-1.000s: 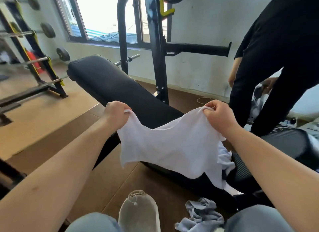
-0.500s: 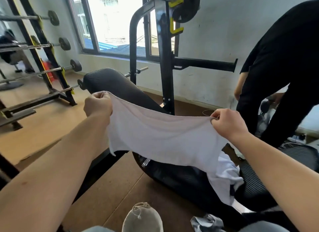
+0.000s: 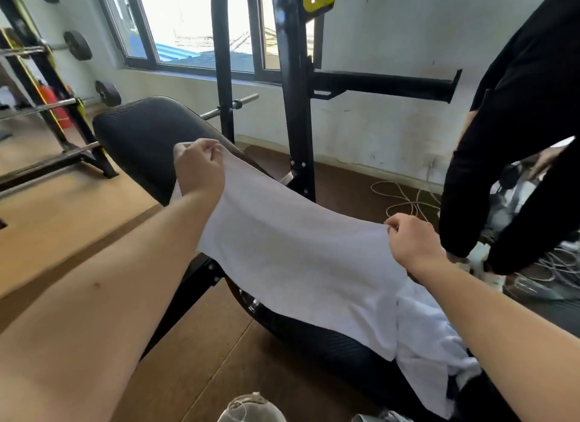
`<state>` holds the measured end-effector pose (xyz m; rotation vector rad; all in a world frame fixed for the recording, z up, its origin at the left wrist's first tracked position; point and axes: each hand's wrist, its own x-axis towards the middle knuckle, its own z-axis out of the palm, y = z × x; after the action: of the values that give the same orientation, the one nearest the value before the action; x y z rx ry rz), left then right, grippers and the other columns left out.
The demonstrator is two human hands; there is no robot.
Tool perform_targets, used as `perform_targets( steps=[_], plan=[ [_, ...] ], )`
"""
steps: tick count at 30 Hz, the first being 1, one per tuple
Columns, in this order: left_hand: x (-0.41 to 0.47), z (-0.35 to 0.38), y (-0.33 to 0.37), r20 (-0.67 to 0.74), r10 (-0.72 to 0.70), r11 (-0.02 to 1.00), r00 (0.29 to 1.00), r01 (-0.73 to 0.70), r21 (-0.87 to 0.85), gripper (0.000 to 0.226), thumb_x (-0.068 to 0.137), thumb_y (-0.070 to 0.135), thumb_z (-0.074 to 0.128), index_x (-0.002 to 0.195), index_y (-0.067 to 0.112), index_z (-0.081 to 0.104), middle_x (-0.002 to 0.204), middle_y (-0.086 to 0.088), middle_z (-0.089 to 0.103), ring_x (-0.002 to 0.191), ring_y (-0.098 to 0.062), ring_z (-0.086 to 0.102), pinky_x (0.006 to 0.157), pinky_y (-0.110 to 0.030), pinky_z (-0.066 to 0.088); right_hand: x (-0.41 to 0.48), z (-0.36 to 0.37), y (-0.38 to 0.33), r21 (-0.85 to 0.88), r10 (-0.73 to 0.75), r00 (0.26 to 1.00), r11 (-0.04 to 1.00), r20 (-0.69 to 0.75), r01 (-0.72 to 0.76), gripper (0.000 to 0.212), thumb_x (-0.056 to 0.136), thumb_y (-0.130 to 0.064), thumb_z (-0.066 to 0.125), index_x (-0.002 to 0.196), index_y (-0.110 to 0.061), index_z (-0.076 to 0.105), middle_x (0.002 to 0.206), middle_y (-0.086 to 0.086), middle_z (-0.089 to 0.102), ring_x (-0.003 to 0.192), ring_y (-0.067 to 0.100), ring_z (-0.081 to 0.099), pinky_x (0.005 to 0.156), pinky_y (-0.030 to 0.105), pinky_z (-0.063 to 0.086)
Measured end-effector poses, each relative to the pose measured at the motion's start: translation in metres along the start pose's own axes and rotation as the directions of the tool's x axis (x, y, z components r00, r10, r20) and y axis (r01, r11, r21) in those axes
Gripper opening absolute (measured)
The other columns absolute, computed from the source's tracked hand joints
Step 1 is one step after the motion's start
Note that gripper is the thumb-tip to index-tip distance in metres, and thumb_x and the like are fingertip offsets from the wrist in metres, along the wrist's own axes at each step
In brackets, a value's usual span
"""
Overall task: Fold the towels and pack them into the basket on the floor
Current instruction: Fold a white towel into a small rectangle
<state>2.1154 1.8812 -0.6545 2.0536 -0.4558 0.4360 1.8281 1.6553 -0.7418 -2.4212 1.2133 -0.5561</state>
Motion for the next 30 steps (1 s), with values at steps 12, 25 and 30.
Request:
perform_targets(
  steps=[12, 25, 30],
  plan=[
    [-0.014, 0.074, -0.039, 0.493, 0.255, 0.847, 0.832, -0.438, 0.302, 0.065, 0.097, 0.015, 0.061, 0.155, 0.025, 0.033, 0.166, -0.020, -0.001, 0.132, -0.037, 0.048, 0.107, -0.046, 0.045, 0.020, 0.081, 0.021, -0.197, 0.101, 0.990, 0.977, 0.095, -0.081, 0.044, 0.097, -0.020, 0.050, 0.141, -0.022, 0.048, 0.138, 0.013, 0.046, 0.127, 0.037, 0.042, 0.096, 0.050, 0.043],
    [-0.042, 0.040, -0.059, 0.570, -0.105, 0.490, 0.815, -0.456, 0.743, 0.090, 0.088, 0.084, 0.022, 0.160, 0.038, -0.004, 0.169, -0.012, -0.018, 0.152, -0.048, -0.017, 0.117, -0.070, -0.007, -0.026, 0.110, -0.014, -0.094, -0.174, 0.806, 0.958, 0.565, 0.273, 0.092, 0.085, -0.083, 0.040, 0.159, -0.048, -0.001, 0.171, -0.007, -0.011, 0.157, 0.025, -0.009, 0.121, 0.064, 0.014],
    [0.002, 0.042, -0.068, 0.585, -0.094, 0.464, 0.806, -0.485, 0.741, 0.095, 0.078, 0.093, 0.010, 0.157, 0.045, -0.016, 0.165, -0.005, -0.033, 0.148, -0.044, -0.031, 0.114, -0.070, -0.015, -0.024, 0.114, -0.037, -0.078, -0.141, 0.783, 0.969, 0.606, 0.235, 0.099, 0.085, -0.085, 0.040, 0.155, -0.050, -0.021, 0.165, -0.009, -0.034, 0.153, 0.028, -0.028, 0.118, 0.073, 0.004]
  ],
)
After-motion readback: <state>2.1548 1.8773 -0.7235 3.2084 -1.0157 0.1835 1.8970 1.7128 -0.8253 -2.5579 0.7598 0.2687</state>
